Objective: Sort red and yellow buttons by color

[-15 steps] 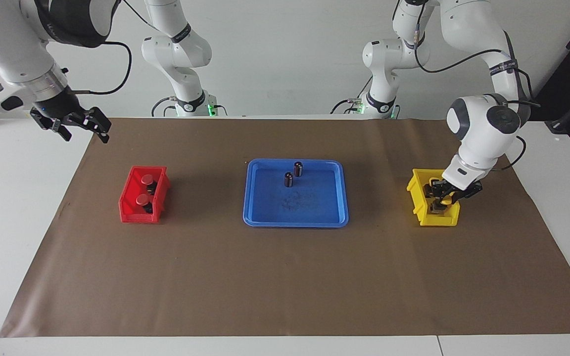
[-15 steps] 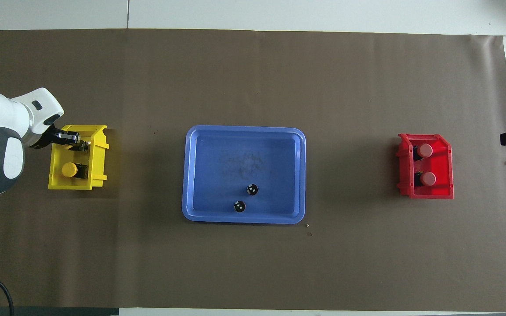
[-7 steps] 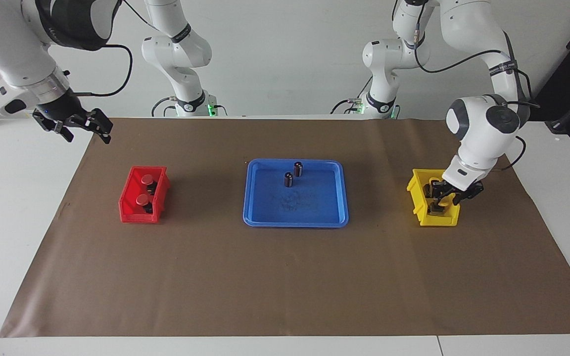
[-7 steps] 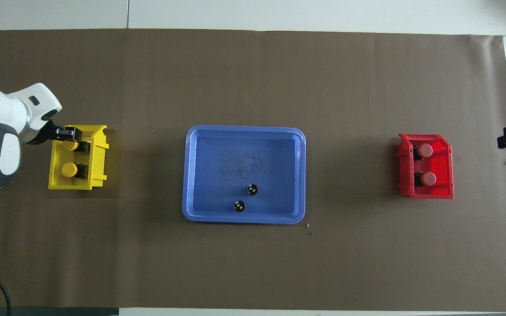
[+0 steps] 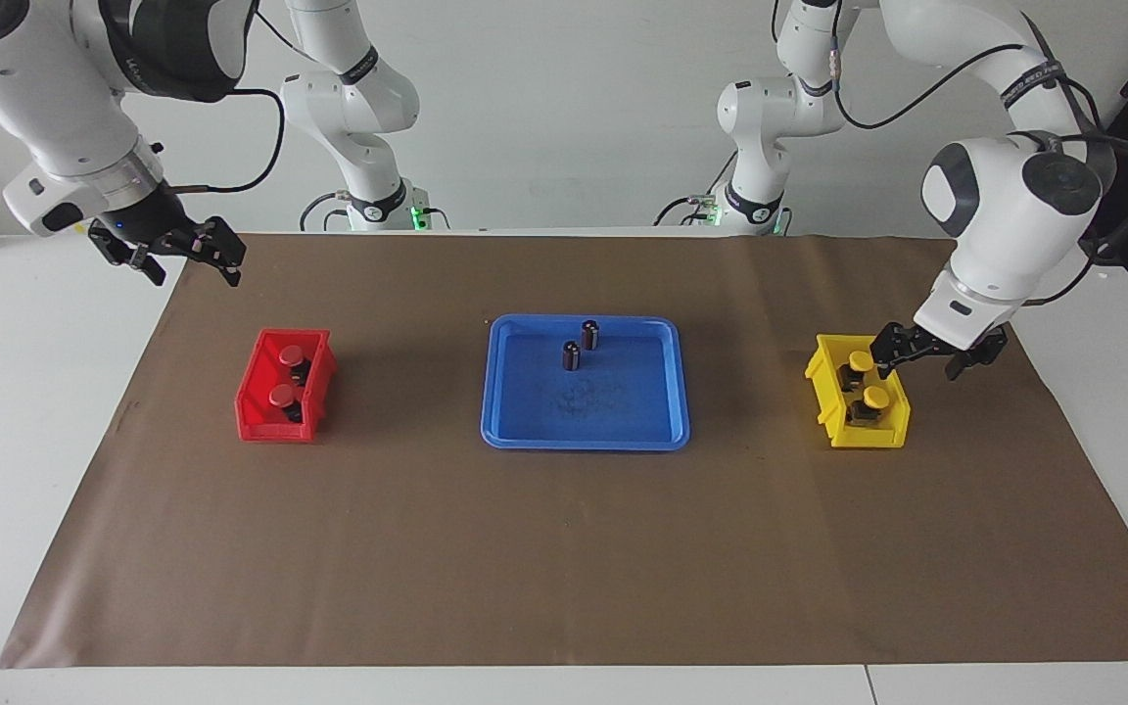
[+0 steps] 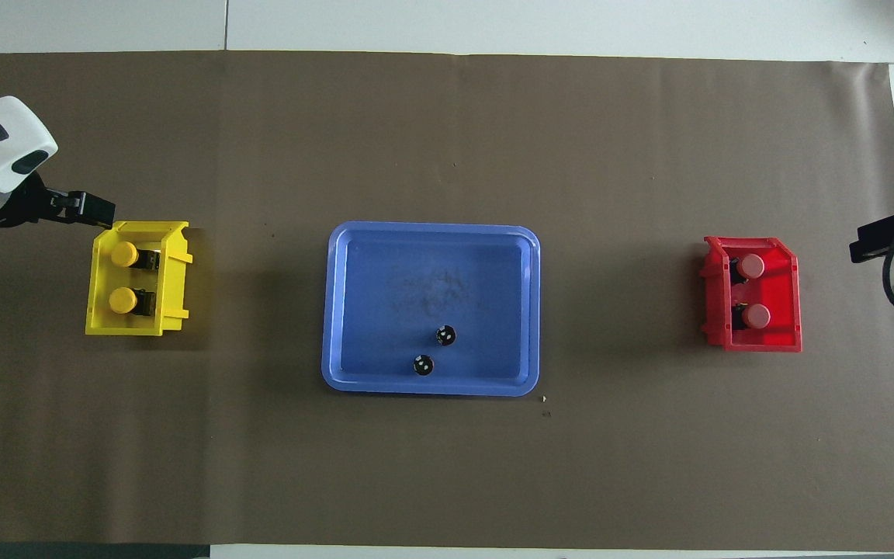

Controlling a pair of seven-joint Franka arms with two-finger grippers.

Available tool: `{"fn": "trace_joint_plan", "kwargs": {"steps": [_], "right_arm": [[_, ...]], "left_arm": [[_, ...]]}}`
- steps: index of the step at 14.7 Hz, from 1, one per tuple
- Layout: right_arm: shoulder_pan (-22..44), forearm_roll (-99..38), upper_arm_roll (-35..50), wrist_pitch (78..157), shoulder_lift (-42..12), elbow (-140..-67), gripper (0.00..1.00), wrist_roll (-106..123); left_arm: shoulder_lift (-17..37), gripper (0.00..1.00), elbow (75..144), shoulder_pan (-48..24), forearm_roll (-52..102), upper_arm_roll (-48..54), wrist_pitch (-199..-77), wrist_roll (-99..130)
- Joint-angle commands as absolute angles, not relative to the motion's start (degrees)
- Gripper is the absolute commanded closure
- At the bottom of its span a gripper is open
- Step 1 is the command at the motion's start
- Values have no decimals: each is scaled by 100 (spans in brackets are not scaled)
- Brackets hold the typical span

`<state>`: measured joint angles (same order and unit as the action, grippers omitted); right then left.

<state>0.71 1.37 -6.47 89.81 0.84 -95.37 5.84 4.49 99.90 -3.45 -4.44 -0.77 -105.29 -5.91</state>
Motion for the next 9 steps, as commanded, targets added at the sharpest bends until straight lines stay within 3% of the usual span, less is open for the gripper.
{"fn": "trace_joint_plan", "kwargs": {"steps": [1,9], "right_arm": [[167,132,-642,8947,176,-9633,0,642],[167,123,-633,8947,176,-9633,0,642]], "left_arm": [[308,0,9047,-378,-256,-70,-9250,-510],[132,0,8895,-492,-264,35,-8965,-536]]}}
